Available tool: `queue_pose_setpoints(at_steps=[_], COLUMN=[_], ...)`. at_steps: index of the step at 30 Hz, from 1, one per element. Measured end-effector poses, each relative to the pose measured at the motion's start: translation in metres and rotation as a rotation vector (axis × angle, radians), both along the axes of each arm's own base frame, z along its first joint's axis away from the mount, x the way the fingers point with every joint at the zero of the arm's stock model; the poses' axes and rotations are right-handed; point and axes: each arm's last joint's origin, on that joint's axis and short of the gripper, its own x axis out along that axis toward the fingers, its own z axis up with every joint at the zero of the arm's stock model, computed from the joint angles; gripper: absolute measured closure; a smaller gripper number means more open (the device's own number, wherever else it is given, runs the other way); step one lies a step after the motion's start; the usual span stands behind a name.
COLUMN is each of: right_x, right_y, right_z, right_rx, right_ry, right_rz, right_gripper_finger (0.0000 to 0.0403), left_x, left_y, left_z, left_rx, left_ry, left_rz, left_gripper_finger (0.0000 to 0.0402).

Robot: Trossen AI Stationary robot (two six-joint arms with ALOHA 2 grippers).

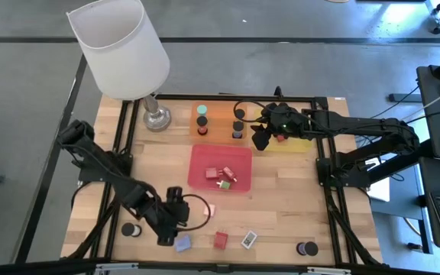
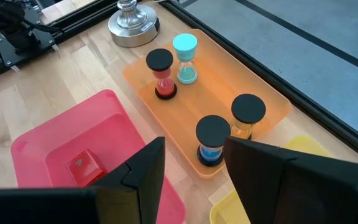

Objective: Pick & Place Office items
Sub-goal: Put the top light blue charger adapter into the red bin

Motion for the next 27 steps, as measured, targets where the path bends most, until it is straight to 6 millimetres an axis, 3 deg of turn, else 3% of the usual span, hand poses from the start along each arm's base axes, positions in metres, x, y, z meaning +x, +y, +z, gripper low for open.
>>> queue_pose_setpoints(at_steps=[11,17,23,27], right_x=[0.000,0.000,0.000,0.000], right_y=[0.000,0.000,0.000,0.000], right_z=[0.000,0.000,0.000,0.000], right_rx=[-0.001,-0.001,-0.002,-0.002], right_ry=[0.000,0.000,0.000,0.000], right_rz=[0.000,-0.001,-0.002,-0.001], right_gripper_finger=[0.0236,0.0236,0.0236,0.0236], left_x=[-0.020,-0.040,-0.062,-0.070], left_y=[-0.011,-0.012,-0.016,-0.024], left_z=[-0.008,-0.024,-0.044,-0.048], left_rx=[0.136,0.161,0.294,0.281], left_ry=[0.045,0.078,0.009,-0.048], left_rz=[-0.041,-0.053,-0.072,-0.053], left_gripper_finger=[0.0119,0.0119,0.0119,0.0116])
